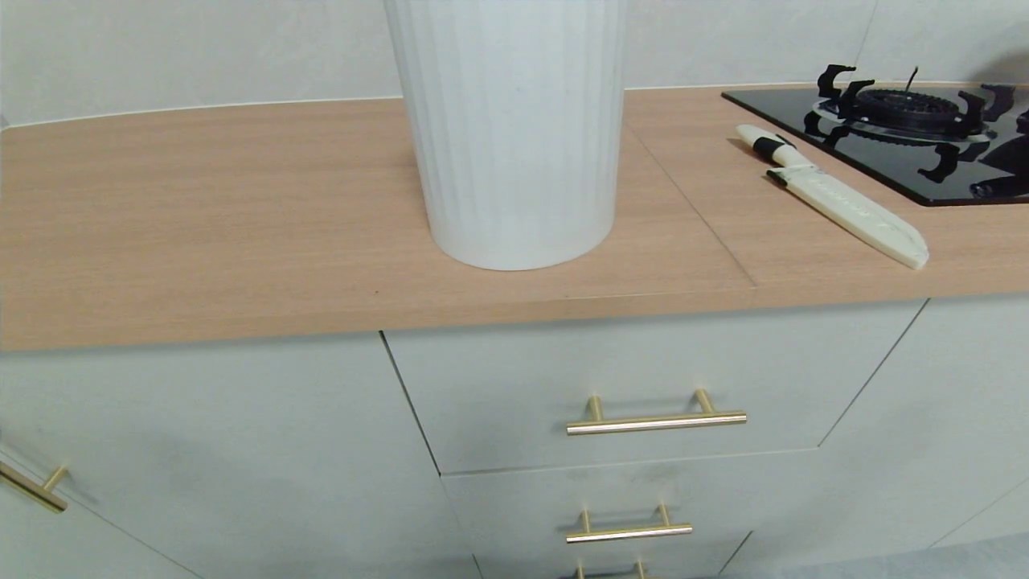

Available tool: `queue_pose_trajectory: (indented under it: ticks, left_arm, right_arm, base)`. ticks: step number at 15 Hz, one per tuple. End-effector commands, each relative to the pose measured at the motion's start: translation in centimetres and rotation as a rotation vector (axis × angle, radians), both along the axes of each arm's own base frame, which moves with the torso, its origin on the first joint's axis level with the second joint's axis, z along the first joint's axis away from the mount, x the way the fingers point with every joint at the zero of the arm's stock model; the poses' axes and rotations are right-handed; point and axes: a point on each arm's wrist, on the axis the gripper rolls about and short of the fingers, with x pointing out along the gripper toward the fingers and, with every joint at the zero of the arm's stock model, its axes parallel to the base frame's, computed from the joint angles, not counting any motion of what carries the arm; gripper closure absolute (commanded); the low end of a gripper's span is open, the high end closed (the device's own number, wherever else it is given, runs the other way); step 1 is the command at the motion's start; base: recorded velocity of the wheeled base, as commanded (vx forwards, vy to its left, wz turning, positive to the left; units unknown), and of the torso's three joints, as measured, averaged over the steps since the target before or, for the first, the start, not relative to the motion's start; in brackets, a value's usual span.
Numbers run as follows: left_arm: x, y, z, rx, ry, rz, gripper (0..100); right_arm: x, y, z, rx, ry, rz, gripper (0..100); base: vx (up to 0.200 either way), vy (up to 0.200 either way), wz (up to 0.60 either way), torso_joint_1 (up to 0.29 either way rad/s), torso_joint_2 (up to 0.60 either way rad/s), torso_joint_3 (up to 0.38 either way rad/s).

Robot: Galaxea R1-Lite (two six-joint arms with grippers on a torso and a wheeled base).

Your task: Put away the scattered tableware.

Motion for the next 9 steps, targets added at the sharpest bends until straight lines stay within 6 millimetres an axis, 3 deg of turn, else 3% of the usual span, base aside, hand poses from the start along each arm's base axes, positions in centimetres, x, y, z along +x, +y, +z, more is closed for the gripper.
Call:
queue_pose_trajectory:
  ticks: [1,3,9]
  left_arm:
    - [0.01,0.0,0.0,0.0,0.002,0.001,0]
    - [0.01,0.0,0.0,0.0,0.002,0.001,0]
    - [0.01,0.0,0.0,0.0,0.002,0.001,0]
  right_arm:
    - [0.02,0.0,0.01,-0.001,0.003,0.0,0]
    - [0.02,0.0,0.01,-0.002,0.003,0.0,0]
    - [0.01,0.0,0.0,-0.001,0.001,0.0,0]
  base:
    - [0.0,0.0,0.0,0.0,0.0,0.0]
    - [0.0,0.0,0.6,0.0,0.0,0.0]
    - [0.0,0.0,0.0,0.0,0.0,0.0]
